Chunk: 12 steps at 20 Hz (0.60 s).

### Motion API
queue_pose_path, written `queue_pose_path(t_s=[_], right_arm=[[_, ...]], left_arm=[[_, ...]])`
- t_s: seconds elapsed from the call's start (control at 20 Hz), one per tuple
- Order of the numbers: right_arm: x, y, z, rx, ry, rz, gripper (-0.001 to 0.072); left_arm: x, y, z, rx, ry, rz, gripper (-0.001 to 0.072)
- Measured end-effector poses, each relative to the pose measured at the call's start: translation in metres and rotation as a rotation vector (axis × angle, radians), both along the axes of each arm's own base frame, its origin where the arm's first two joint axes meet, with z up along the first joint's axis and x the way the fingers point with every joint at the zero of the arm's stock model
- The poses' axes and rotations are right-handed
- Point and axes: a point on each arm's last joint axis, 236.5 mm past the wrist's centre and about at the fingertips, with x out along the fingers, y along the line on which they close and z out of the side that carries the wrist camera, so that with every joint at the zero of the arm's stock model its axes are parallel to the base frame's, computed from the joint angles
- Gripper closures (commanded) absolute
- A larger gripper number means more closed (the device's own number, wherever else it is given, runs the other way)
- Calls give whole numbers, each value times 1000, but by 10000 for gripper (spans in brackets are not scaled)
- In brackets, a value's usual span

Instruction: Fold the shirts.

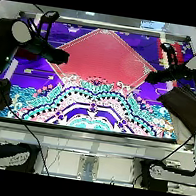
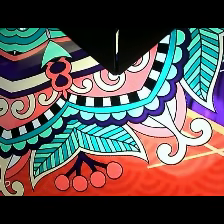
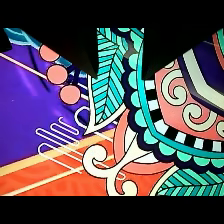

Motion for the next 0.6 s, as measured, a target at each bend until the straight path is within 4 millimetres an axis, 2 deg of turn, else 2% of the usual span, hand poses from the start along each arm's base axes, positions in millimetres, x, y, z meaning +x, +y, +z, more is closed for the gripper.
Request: queue_pose_path(t_s=[0.15,0.2,0.25,0.3,0.35,0.4,0.5,0.6], right_arm=[[0,0,0,-1,0,0,405],[0,0,0,-1,0,0,405],[0,0,0,-1,0,0,405],[0,0,0,-1,0,0,405],[0,0,0,-1,0,0,405],[0,0,0,-1,0,0,404],[0,0,0,-1,0,0,405],[0,0,0,-1,0,0,405]], left_arm=[[1,2,0,14,-6,-8,681],[1,4,-1,31,-12,-18,609],[3,9,-2,58,-21,-22,448],[5,19,-3,107,-33,-21,253],[9,37,-4,183,-48,-3,182],[14,60,-4,273,-60,27,183],[20,126,2,461,-75,158,184],[17,194,10,564,-58,329,184]])
